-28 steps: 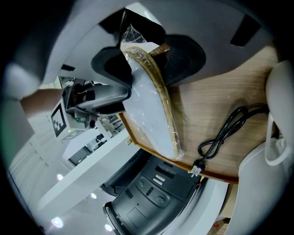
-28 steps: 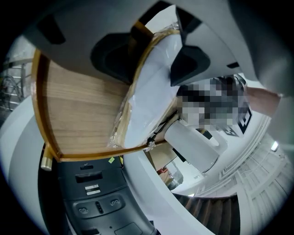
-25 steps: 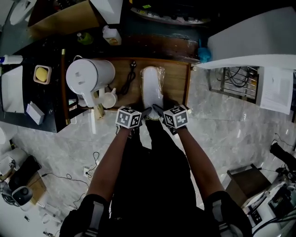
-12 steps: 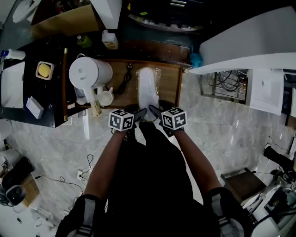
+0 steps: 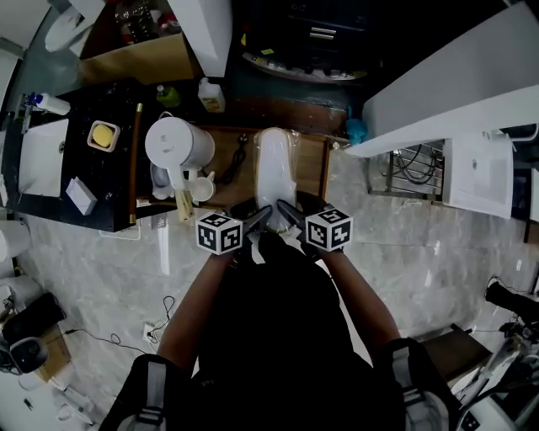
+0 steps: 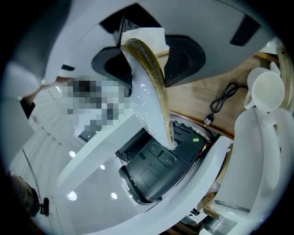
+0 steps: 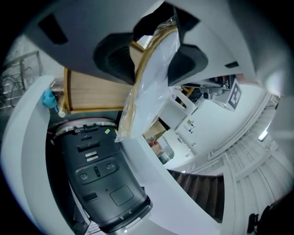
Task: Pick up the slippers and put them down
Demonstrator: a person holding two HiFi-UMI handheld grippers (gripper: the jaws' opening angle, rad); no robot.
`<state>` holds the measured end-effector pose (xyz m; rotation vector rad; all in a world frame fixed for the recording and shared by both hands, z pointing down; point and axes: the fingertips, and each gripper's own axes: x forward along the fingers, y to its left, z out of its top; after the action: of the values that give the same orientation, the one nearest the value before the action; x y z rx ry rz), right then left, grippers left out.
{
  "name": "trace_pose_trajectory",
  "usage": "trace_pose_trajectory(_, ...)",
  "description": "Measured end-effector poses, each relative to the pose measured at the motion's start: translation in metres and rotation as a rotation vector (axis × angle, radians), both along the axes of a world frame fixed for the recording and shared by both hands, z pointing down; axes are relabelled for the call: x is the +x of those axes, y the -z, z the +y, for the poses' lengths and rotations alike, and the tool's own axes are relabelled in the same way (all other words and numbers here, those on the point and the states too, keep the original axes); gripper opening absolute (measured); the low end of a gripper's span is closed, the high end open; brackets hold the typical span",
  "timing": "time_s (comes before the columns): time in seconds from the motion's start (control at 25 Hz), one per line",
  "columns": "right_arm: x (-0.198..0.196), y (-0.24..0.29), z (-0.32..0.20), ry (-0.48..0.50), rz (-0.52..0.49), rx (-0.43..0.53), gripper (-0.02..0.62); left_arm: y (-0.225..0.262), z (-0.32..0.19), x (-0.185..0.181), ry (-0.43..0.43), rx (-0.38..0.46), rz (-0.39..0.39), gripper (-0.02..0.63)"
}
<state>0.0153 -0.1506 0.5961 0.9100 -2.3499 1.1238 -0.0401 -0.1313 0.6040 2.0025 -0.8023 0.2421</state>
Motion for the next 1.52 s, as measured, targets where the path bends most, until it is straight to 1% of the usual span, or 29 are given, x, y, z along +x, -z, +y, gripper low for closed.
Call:
trace_pose_trajectory(0.28,0.000,0.056,0.006,-0.005,-0.083,0.072,0.229,0.057,0.004,-0.002,0.029,0.084,0.040,0.224)
trace_pose_trajectory(0.36,0.003,0.068,0.009,-0.003,-0.093,0.086,0.229,0.070,0.007,0.001,0.033,0.100,0.050,0.224)
trace_pose_trajectory(0.52,0.006,0.087,0.018,0.008,-0.099,0.107,0.229,0.091,0.017,0.004,0.059,0.111,0.102,0.222)
trace_pose_trajectory(0.72,0.007,0.105,0.026,0.012,-0.125,0.136,0.229,0.112,0.023,0.005,0.049,0.156,0.088,0.224)
trace_pose_trajectory(0.96,0.015,0.117,0.030,-0.011,-0.164,0.133,0.230,0.125,0.026,0.012,0.029,0.183,0.078,0.224)
trace_pose_trajectory(1.16,0.018,0.124,0.031,-0.021,-0.174,0.150,0.229,0.129,0.026,0.015,0.026,0.203,0.069,0.222)
trace_pose_trajectory(1.52,0.022,0.123,0.031,-0.022,-0.182,0.156,0.229,0.128,0.026,0.018,0.016,0.199,0.066,0.201)
